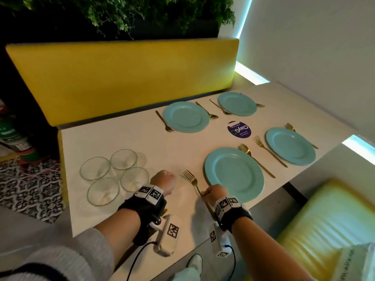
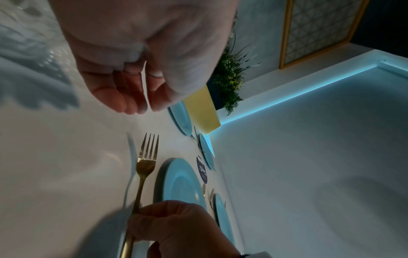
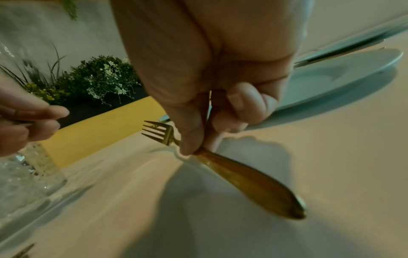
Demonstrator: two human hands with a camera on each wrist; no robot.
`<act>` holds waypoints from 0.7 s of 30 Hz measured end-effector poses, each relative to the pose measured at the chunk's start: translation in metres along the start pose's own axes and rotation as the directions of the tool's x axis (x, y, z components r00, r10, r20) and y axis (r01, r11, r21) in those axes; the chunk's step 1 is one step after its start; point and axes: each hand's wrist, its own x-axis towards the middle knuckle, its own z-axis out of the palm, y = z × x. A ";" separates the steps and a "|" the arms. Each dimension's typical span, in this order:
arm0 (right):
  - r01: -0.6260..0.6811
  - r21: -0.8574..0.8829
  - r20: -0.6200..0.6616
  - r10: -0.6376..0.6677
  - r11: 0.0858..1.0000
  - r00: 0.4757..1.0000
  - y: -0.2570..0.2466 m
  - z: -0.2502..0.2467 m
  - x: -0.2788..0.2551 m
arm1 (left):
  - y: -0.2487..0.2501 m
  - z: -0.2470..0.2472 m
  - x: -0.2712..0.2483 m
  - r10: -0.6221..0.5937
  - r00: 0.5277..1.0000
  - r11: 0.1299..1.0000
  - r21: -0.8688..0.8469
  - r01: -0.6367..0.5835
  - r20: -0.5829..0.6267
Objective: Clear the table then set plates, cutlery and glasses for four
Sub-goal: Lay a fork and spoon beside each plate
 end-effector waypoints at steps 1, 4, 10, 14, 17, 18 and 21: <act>-0.012 0.006 -0.004 0.012 1.000 1.000 0.000 -0.001 0.000 | 0.001 -0.001 -0.001 0.000 1.000 1.000 0.009 0.000 0.009; -0.019 0.014 -0.008 0.019 1.000 1.000 0.002 0.002 0.003 | -0.002 0.000 -0.002 0.003 1.000 0.998 0.069 -0.004 0.018; -0.082 0.083 -0.038 0.085 0.993 0.996 0.004 0.008 0.008 | -0.013 0.001 -0.003 0.031 0.999 0.991 0.132 -0.035 0.030; -0.118 0.061 -0.104 0.124 0.991 0.987 0.005 0.005 0.008 | -0.023 0.004 -0.006 -0.022 1.000 1.000 0.023 0.022 0.003; -0.139 0.038 -0.144 0.143 0.990 0.979 0.008 0.001 0.010 | -0.026 0.005 -0.009 -0.036 0.999 0.999 -0.008 0.036 0.008; -0.138 0.036 -0.155 0.142 0.990 0.978 0.009 0.000 0.011 | -0.026 0.005 -0.009 -0.037 0.999 0.999 -0.015 0.038 0.010; -0.132 0.038 -0.168 0.137 0.990 0.976 0.011 -0.003 0.014 | -0.029 0.005 -0.013 -0.043 0.999 0.999 -0.025 0.043 0.016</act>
